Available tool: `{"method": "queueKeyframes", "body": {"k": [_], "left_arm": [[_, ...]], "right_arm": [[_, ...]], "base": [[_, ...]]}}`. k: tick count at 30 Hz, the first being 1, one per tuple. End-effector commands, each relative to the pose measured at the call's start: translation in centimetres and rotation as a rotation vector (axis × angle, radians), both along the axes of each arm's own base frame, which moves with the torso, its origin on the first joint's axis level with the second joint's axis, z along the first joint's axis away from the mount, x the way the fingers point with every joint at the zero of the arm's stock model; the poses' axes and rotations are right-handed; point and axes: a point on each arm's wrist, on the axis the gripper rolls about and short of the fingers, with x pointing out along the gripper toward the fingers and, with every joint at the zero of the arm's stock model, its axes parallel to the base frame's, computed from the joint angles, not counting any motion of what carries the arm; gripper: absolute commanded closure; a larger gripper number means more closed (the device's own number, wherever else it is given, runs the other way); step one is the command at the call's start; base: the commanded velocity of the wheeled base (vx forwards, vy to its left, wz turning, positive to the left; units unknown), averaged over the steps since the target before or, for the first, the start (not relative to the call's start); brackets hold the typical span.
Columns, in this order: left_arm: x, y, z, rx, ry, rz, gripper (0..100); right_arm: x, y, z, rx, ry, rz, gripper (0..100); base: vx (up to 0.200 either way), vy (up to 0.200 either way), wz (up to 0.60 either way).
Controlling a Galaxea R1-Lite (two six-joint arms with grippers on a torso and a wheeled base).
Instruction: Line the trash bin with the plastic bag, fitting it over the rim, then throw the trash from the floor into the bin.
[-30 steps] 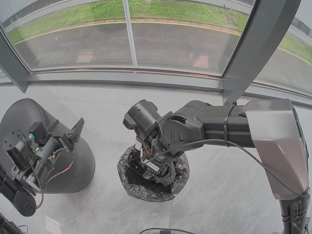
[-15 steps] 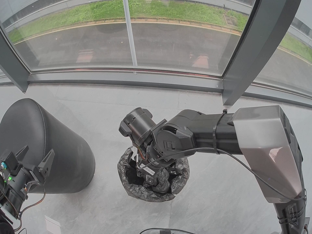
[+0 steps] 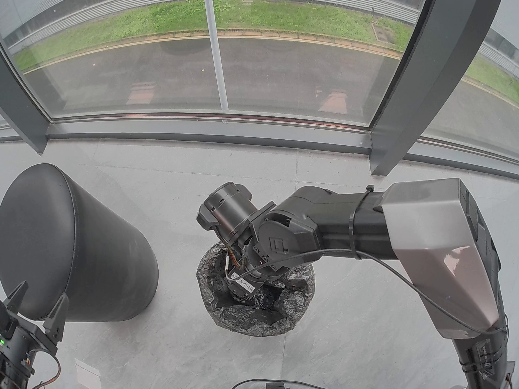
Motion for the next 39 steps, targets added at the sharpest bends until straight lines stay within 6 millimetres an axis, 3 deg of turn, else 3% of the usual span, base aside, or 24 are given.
{"method": "queueKeyframes", "body": {"k": [1, 5, 10, 16, 23, 28, 38, 39], "left_arm": [[-2.6, 0.4, -0.9, -0.01, -0.082, 0.03, 0], [-3.8, 0.5, -2.3, 0.007, -0.025, 0.032, 0], [-4.9, 0.6, -3.8, 0.035, 0.028, 0.029, 0], [-5.5, 0.6, -4.1, 0.018, -0.008, 0.043, 0], [-6.2, 0.5, -4.2, 0.013, -0.085, 0.112, 0], [-6.5, 0.5, -4.2, 0.012, -0.128, 0.138, 0], [-6.6, 0.5, -4.2, 0.007, -0.135, 0.135, 0], [-6.6, 0.5, -4.3, 0.007, -0.136, 0.134, 0]], "right_arm": [[-0.4, 0.0, -0.5, 0.019, 0.045, -0.055, 0], [-0.5, -1.7, -1.5, -0.014, 0.187, -0.155, 0], [0.2, -4.1, -1.7, 0.122, 0.482, -0.308, 0], [1.2, -5.0, -3.3, 0.242, 0.706, -0.44, 0], [3.1, -4.5, -8.5, 0.244, 0.716, -0.467, 0], [4.4, -3.7, -10.8, 0.303, 0.664, -0.445, 0], [4.2, -2.0, -10.6, 0.332, 0.586, -0.287, 0], [4.5, -1.7, -10.2, 0.305, 0.473, -0.242, 0]], "base": [[0.0, 0.0, 0.0], [0.0, 0.0, 0.0], [0.0, 0.0, 0.0], [0.0, 0.0, 0.0], [0.0, 0.0, 0.0], [0.0, 0.0, 0.0], [0.0, 0.0, 0.0], [0.0, 0.0, 0.0]]}}
